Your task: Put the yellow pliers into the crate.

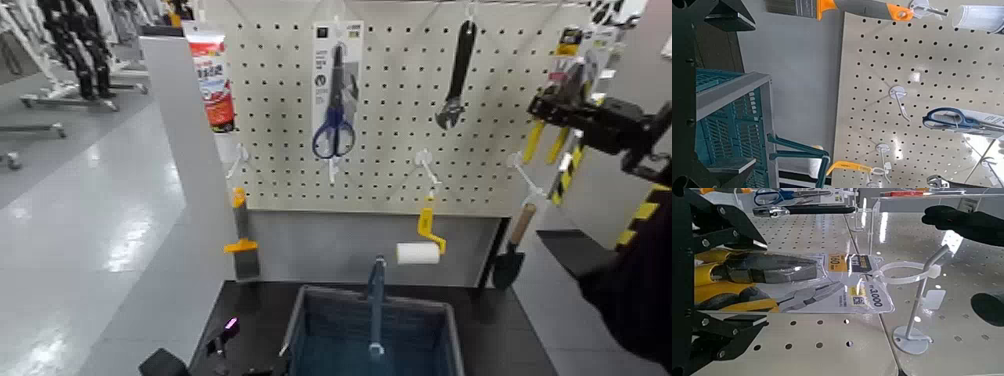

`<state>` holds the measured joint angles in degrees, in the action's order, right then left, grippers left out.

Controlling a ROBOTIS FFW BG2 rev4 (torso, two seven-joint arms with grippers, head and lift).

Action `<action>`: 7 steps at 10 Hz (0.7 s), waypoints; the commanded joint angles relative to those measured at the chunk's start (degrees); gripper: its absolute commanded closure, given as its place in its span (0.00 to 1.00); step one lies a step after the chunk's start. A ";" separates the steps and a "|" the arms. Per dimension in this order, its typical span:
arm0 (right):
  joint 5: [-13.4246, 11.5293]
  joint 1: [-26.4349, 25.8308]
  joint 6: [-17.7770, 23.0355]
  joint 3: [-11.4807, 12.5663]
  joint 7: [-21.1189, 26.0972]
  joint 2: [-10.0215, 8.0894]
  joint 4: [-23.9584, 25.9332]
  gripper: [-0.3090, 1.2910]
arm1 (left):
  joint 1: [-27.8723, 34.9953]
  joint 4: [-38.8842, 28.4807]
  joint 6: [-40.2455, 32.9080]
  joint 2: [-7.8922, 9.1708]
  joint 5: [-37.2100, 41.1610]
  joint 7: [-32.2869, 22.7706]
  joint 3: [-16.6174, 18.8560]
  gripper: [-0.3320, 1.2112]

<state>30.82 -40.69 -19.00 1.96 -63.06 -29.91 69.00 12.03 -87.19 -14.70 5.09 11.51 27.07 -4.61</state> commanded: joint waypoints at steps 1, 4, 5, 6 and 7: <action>-1.91 -0.62 0.28 -0.64 0.48 0.03 -0.01 0.88 | 0.01 -0.09 -0.07 0.00 0.00 0.00 -0.04 0.28; -1.82 -0.79 0.55 -0.64 0.48 -0.06 -0.10 0.88 | -0.08 -0.09 -0.07 0.09 0.00 0.00 -0.04 0.28; -1.91 -0.79 0.55 -0.64 0.48 -0.06 -0.10 0.88 | -0.08 -0.09 -0.07 0.09 0.00 0.00 -0.04 0.28; -1.91 -0.88 0.63 -0.73 0.39 -0.15 -0.10 0.88 | -0.08 -0.09 -0.07 0.09 0.00 0.00 -0.04 0.28; -1.99 -0.97 0.72 -0.73 0.39 -0.15 -0.10 0.88 | -0.08 -0.09 -0.07 0.09 0.00 0.00 -0.04 0.28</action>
<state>28.83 -41.57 -18.31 1.25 -62.62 -29.99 68.91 11.96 -87.28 -14.77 5.20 11.51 27.09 -4.66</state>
